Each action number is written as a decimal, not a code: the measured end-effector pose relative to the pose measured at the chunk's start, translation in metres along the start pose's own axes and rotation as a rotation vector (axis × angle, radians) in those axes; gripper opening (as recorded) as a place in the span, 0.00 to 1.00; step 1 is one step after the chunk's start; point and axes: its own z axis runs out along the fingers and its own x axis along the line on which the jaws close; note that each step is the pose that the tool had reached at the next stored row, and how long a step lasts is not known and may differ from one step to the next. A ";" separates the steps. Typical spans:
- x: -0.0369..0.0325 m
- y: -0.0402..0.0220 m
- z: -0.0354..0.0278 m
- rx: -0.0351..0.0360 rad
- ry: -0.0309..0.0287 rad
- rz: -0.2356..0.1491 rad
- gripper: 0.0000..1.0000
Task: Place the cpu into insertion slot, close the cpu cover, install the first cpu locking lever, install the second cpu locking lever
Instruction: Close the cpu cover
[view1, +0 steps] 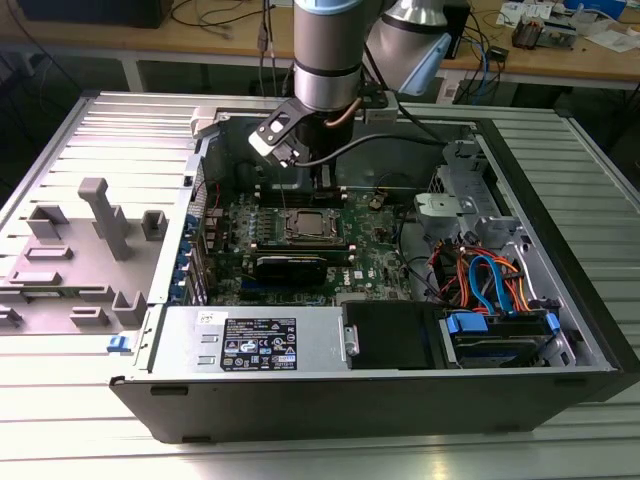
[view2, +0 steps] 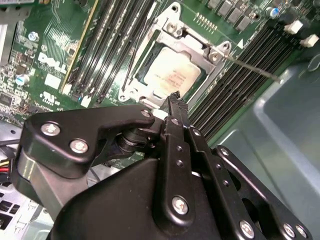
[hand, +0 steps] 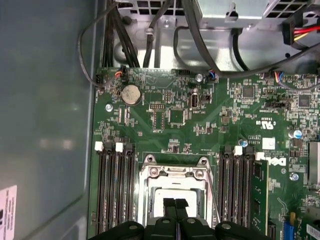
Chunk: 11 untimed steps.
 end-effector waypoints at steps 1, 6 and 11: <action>0.0000 -0.0006 0.0002 0.0005 0.0000 0.000 0.11; 0.0001 -0.0020 0.0003 0.0006 0.0001 0.000 0.11; 0.0002 -0.0029 0.0003 0.0006 0.0002 0.000 0.11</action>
